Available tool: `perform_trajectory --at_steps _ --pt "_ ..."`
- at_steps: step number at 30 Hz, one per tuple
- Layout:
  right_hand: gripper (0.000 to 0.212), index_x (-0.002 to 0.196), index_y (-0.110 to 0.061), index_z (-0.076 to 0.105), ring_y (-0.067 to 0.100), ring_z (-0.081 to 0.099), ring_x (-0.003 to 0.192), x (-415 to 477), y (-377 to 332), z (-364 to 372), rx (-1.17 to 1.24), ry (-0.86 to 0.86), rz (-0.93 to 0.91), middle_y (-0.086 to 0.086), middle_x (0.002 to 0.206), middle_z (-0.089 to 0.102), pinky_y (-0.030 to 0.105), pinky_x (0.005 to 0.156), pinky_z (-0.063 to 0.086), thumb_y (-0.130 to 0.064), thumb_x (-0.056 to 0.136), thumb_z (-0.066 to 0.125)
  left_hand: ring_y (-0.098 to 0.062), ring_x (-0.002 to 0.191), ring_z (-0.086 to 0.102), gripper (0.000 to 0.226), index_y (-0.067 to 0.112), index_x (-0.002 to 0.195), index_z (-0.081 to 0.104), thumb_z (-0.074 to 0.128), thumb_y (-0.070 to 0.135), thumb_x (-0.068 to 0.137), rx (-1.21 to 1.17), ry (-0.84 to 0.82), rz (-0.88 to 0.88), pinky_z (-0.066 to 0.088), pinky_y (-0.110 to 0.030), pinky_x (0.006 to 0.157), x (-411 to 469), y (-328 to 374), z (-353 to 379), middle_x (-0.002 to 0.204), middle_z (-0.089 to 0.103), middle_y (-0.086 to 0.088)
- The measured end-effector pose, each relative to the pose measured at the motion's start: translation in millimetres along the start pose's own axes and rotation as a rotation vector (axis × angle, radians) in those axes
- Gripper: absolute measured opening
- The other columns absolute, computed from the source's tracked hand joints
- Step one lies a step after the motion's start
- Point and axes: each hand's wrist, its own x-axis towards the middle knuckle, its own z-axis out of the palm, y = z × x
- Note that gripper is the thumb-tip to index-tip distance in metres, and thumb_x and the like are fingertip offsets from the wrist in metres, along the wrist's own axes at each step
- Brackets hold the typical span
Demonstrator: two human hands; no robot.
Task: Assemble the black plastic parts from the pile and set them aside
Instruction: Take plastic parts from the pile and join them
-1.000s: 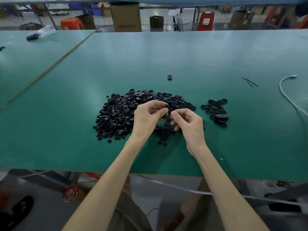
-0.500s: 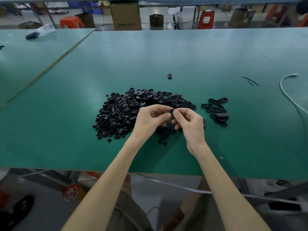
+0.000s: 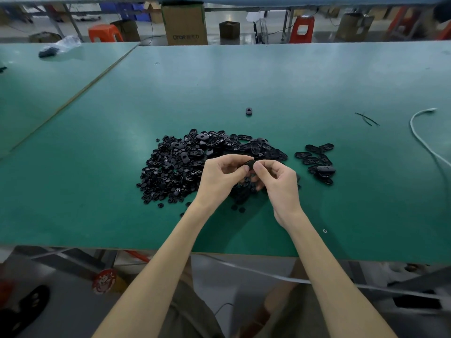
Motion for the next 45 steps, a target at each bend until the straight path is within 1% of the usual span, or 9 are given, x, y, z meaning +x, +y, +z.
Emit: perform_trajectory --at_steps 2,6,14,22,31,35,38,41,45 --pt "0.011 0.093 -0.014 0.073 0.009 0.066 0.067 -0.5 -0.6 0.4 -0.019 -0.014 0.004 -0.004 0.072 0.074 0.023 0.060 0.053 -0.009 0.101 0.067 -0.020 0.089 0.075 0.022 0.012 0.105 0.079 0.070 -0.002 0.092 0.034 0.024 0.010 0.061 -0.031 0.083 -0.5 0.4 3.4 0.095 0.080 -0.002" --pt "0.014 0.091 -0.014 0.072 0.008 0.064 0.065 -1.2 -2.4 1.2 -0.042 -0.024 0.005 -0.005 0.069 0.072 0.023 0.060 0.053 -0.008 0.102 0.065 0.000 0.074 0.071 0.024 0.010 0.100 0.077 0.065 -0.008 0.089 0.087 0.067 0.016 0.053 -0.013 0.070 -1.9 4.4 13.5 0.085 0.077 0.008" --pt "0.016 0.090 -0.015 0.071 0.007 0.064 0.064 -1.3 -3.4 1.8 -0.037 -0.022 0.005 -0.005 0.068 0.072 0.022 0.059 0.052 -0.006 0.102 0.064 -0.001 0.074 0.070 0.022 0.005 0.102 0.076 0.064 -0.009 0.090 0.110 0.060 0.010 0.053 -0.015 0.071 -2.2 8.5 12.6 0.090 0.077 0.000" --pt "0.013 0.093 -0.013 0.071 0.010 0.064 0.064 0.8 -2.3 1.3 0.002 0.021 0.004 -0.002 0.072 0.074 0.022 0.059 0.052 -0.008 0.103 0.063 -0.009 0.090 0.075 0.022 0.003 0.114 0.076 0.072 -0.002 0.093 0.012 -0.008 -0.020 0.055 -0.018 0.081 -1.4 7.9 2.9 0.102 0.080 -0.004" --pt "0.007 0.101 -0.012 0.071 0.012 0.068 0.068 0.8 -1.2 1.6 0.009 0.062 0.005 -0.001 0.078 0.076 0.026 0.061 0.055 -0.013 0.104 0.064 -0.015 0.090 0.075 0.021 0.013 0.105 0.079 0.072 -0.001 0.091 0.172 0.079 0.048 0.059 -0.030 0.088 5.5 15.4 13.8 0.096 0.079 0.001" --pt "0.005 0.104 -0.010 0.068 0.012 0.065 0.065 1.1 -2.5 2.5 0.015 0.062 0.014 -0.003 0.073 0.072 0.025 0.060 0.051 -0.010 0.104 0.063 -0.005 0.084 0.073 0.018 0.013 0.106 0.077 0.075 0.005 0.090 0.184 0.141 0.094 0.053 -0.014 0.076 17.3 37.6 35.5 0.092 0.078 0.007" --pt "0.013 0.100 -0.008 0.068 0.012 0.060 0.071 0.9 -5.4 3.2 -0.045 0.017 0.021 0.001 0.078 0.070 0.026 0.064 0.048 -0.001 0.102 0.056 0.002 0.079 0.069 0.014 0.016 0.098 0.078 0.077 0.007 0.088 0.239 0.031 0.101 0.048 -0.007 0.073 27.6 51.8 64.0 0.088 0.077 0.010" --pt "0.025 0.113 -0.009 0.060 0.013 0.060 0.092 -1.9 -7.7 1.5 0.184 -0.042 0.116 0.005 0.096 0.063 0.029 0.081 0.048 -0.003 0.110 0.036 0.006 0.073 0.061 0.013 0.018 0.100 0.079 0.076 0.010 0.090 0.369 -0.088 0.096 0.045 -0.005 0.070 38.6 56.9 92.7 0.088 0.073 0.009" --pt "0.022 0.118 0.003 0.063 0.011 0.067 0.071 -0.5 -2.3 -4.5 0.197 0.011 0.120 0.003 0.088 0.072 0.024 0.062 0.055 -0.003 0.110 0.044 -0.012 0.084 0.067 0.014 0.014 0.104 0.079 0.074 0.008 0.092 0.416 -0.173 0.037 0.052 -0.026 0.085 51.5 57.4 120.3 0.095 0.075 -0.002"
